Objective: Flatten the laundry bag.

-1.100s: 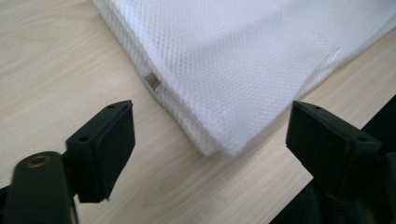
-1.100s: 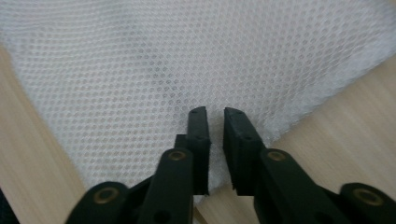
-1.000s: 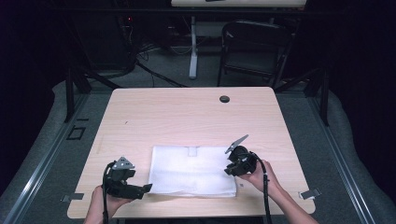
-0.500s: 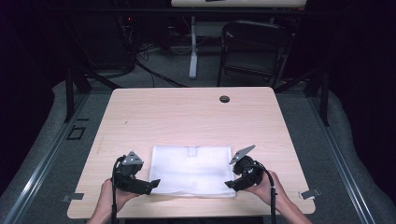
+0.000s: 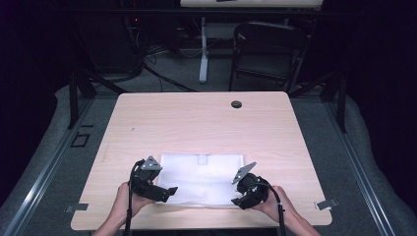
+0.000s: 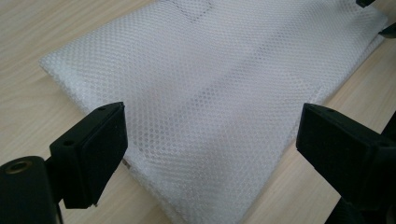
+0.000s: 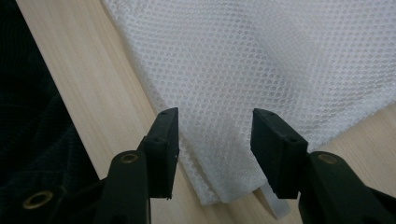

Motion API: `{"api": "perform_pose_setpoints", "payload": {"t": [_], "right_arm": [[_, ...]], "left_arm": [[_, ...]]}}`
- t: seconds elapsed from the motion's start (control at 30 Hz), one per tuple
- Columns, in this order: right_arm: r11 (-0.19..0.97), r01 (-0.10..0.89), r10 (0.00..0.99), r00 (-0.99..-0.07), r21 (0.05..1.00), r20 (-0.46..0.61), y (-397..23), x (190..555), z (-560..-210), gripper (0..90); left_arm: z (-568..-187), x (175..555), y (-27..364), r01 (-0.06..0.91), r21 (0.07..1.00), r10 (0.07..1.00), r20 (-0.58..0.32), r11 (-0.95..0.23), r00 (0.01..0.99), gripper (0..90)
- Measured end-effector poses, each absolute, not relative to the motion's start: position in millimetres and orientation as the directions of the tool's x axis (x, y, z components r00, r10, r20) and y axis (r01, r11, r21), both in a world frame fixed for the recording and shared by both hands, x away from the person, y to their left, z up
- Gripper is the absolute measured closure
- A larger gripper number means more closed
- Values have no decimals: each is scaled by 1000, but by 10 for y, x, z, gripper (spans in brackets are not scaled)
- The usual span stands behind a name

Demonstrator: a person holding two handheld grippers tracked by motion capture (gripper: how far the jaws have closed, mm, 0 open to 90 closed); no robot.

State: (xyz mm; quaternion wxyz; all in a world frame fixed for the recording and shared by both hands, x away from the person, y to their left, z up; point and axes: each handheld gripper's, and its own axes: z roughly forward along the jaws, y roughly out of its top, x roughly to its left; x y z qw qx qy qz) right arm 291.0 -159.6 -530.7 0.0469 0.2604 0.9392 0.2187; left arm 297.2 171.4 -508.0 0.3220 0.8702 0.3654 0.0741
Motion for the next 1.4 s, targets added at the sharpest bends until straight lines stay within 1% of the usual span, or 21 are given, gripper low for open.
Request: {"api": "perform_pose_setpoints", "payload": {"t": [0.17,0.23,0.3,0.43,0.53,0.73,1.07,1.27,1.4], "right_arm": [[787,451,479,-877,420,42,-1515,2922,-5363,566],[802,435,467,-884,409,24,-1479,2925,-5383,604],[808,431,460,-888,403,27,-1451,2932,-5408,646],[842,409,436,-900,351,3,-1410,2944,-5500,739],[832,429,454,-891,353,14,-1421,2963,-5507,801],[831,426,458,-889,359,-4,-1427,2958,-5513,874],[816,447,476,-879,368,11,-1443,2965,-5464,891],[800,451,485,-874,395,15,-1460,2949,-5397,891],[786,458,496,-868,415,18,-1487,2942,-5336,891]], "left_arm": [[-5105,2966,1704,587,605,677,-104,-539,729,85],[-5114,2964,1696,589,597,675,-104,-545,731,87],[-5120,2962,1696,594,591,673,-112,-546,731,94],[-5136,2954,1680,587,583,659,-114,-562,744,101],[-5156,2954,1668,587,573,650,-118,-572,750,102],[-5158,2938,1651,581,572,643,-118,-579,757,104],[-5132,2922,1664,568,592,641,-109,-572,760,103],[-5125,2916,1664,556,595,635,-99,-579,766,103],[-5125,2908,1667,553,607,628,-112,-571,770,99]]}}
